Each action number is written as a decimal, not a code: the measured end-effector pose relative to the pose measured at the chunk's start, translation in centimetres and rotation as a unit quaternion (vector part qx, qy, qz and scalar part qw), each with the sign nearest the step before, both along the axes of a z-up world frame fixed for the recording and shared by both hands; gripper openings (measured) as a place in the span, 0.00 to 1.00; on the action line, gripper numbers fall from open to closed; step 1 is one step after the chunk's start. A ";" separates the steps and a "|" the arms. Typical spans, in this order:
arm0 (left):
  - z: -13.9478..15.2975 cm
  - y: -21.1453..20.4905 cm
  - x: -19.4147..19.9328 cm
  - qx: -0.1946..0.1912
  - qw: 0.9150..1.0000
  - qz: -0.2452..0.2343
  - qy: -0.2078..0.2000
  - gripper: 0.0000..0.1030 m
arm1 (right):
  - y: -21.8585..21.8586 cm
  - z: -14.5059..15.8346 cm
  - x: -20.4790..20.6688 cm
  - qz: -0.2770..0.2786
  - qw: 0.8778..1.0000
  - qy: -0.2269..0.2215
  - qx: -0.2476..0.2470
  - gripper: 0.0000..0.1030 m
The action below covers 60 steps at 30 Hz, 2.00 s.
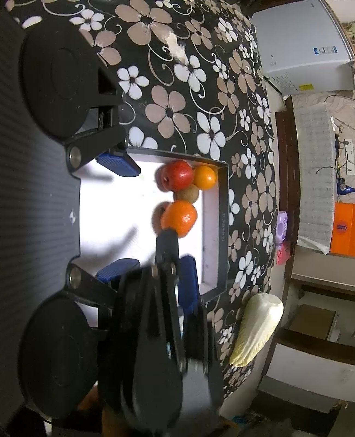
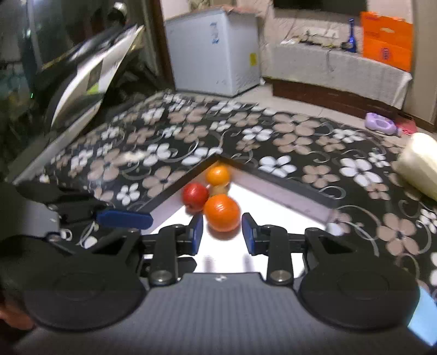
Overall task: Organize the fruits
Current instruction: 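Move the right tool back to the tray and grasp the orange mandarin, then lift the mandarin with the right tool while the left tool grasps another red tomato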
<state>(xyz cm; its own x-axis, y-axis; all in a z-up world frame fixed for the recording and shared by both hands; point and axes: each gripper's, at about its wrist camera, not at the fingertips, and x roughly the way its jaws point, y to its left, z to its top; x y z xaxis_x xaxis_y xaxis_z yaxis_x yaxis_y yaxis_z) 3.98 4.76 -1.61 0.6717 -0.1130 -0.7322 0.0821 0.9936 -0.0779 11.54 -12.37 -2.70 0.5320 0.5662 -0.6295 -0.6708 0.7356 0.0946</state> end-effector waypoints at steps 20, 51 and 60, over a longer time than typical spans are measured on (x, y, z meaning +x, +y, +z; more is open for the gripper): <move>-1.1 -0.1 1.9 0.008 1.000 0.010 0.001 0.69 | 1.7 -0.8 2.7 -0.047 0.998 -0.006 -0.033 0.41; -1.5 -2.2 4.4 0.039 0.996 -0.071 -0.030 0.83 | -5.1 2.4 2.1 -0.091 0.993 0.006 0.081 0.41; -3.2 -3.5 6.6 0.013 0.998 -0.066 -0.001 0.72 | -5.6 2.6 2.1 -0.102 0.991 0.000 0.082 0.41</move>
<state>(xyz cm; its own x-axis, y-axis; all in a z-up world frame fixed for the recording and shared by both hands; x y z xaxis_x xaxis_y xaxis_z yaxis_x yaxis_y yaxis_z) 10.60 1.24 -4.84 0.6530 -0.1817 -0.7353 0.2132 0.9756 -0.0518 13.61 -18.00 -0.06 0.6457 0.5422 -0.5377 -0.5103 0.8302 0.2243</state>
